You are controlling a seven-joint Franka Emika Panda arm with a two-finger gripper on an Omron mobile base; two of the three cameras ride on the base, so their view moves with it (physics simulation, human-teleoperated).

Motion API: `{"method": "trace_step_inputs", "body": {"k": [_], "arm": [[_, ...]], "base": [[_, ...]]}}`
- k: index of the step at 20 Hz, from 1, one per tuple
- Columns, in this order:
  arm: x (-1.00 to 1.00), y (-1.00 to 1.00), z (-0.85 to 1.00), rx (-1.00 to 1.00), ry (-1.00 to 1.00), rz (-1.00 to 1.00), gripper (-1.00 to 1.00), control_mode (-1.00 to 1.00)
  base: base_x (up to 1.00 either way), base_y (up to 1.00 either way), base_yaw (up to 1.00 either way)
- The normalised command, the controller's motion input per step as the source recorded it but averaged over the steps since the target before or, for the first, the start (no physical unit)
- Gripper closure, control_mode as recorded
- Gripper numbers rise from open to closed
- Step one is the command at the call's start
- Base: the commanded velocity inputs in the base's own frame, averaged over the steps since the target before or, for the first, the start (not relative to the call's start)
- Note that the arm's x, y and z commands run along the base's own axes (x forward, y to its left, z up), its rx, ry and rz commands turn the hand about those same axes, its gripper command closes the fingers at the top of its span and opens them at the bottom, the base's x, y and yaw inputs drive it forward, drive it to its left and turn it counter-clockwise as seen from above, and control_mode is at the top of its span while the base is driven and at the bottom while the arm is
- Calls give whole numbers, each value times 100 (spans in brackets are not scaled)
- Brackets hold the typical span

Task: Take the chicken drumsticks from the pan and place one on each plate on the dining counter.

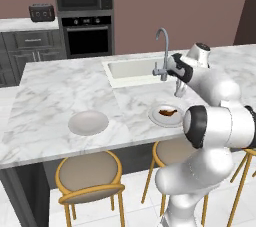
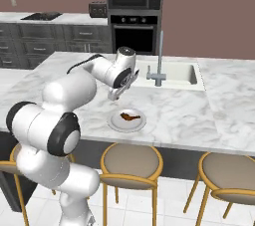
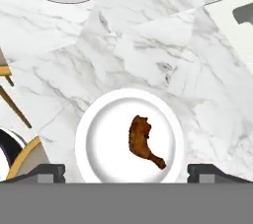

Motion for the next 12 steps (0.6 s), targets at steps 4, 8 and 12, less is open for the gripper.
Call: {"method": "trace_step_inputs", "body": {"k": [4, 8, 12], "arm": [[-100, 13, 16, -11, -42, 7, -100, -100], [-100, 14, 0, -9, -59, 2, -100, -100], [-100, 23, 0, -12, -52, 4, -100, -100]], "base": [[0, 0, 0], [0, 0, 0], [0, 0, 0]]}}
